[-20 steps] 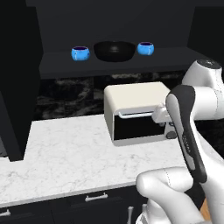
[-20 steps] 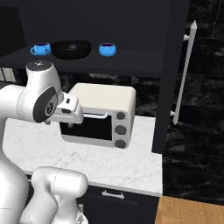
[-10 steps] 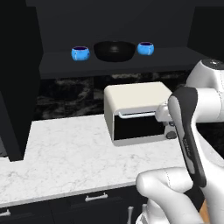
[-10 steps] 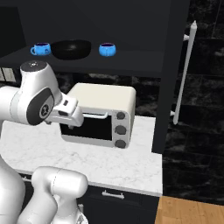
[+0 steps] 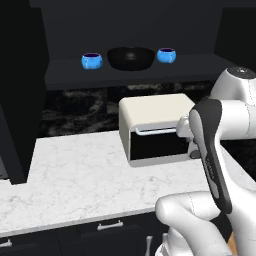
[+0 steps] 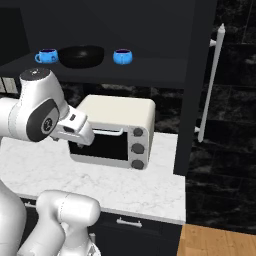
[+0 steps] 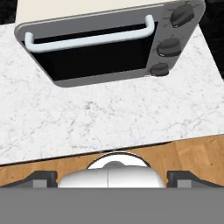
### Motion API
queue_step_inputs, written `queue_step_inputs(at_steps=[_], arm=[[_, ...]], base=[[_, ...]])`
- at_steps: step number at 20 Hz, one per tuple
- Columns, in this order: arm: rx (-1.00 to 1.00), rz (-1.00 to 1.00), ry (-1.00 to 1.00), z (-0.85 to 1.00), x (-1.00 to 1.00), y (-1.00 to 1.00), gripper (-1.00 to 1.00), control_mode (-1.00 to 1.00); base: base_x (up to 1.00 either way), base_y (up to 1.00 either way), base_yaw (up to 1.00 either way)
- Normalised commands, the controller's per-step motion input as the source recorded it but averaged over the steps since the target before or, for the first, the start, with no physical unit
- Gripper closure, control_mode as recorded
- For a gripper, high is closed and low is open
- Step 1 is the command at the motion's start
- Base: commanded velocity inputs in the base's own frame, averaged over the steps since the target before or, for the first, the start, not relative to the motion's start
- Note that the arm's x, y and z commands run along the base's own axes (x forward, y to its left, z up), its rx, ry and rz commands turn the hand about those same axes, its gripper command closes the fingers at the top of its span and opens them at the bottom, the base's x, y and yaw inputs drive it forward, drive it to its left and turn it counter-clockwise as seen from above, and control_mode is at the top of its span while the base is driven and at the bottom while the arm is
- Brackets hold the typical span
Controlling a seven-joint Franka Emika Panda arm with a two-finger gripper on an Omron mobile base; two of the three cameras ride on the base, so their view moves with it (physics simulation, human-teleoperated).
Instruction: Gather all objects into one cabinet and sort the glasses and bowls to opposite sides.
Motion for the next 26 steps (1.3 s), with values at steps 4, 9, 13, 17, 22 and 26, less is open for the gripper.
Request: queue_step_inputs(at_steps=[4,9,13,17,22,26], arm=[[0.0,0.0,0.0,0.0,0.0,0.0,-1.0,1.0],[0.0,0.0,0.0,0.0,0.0,0.0,-1.0,1.0],[0.0,0.0,0.0,0.0,0.0,0.0,-1.0,1.0],[0.0,0.0,0.0,0.0,0.0,0.0,-1.0,1.0],[0.0,0.0,0.0,0.0,0.0,0.0,-1.0,1.0],[0.0,0.0,0.0,0.0,0.0,0.0,-1.0,1.0]], base=[[-0.14,0.0,0.0],[-0.89,0.0,0.01],[-0.99,0.0,0.13],[-0.7,0.01,0.51],[-0.38,0.16,0.78],[-0.15,0.29,0.82]])
